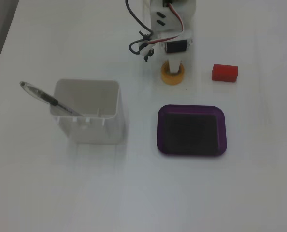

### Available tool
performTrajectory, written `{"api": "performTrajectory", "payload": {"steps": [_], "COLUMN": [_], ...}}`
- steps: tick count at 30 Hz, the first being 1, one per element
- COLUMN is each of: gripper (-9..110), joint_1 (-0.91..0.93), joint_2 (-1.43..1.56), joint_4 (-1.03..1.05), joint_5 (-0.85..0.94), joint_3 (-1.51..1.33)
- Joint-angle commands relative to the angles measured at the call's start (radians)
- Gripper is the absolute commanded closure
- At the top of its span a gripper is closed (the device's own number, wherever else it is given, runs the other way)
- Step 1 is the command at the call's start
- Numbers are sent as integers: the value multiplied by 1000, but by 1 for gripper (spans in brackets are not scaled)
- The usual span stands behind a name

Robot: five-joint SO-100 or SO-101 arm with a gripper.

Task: Remove the yellow tape from the box.

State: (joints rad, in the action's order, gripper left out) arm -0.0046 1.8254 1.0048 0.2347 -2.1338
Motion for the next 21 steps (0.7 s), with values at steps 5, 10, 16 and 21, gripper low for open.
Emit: {"api": "performTrajectory", "payload": {"steps": [5,10,16,21], "gripper": [90,90,90,90], "joint_1": [2,8,12,12], "joint_2": [353,632,968,1210], "joint_4": [146,238,239,232], "joint_5": [11,58,51,49], "joint_3": [23,23,-6,-175]}}
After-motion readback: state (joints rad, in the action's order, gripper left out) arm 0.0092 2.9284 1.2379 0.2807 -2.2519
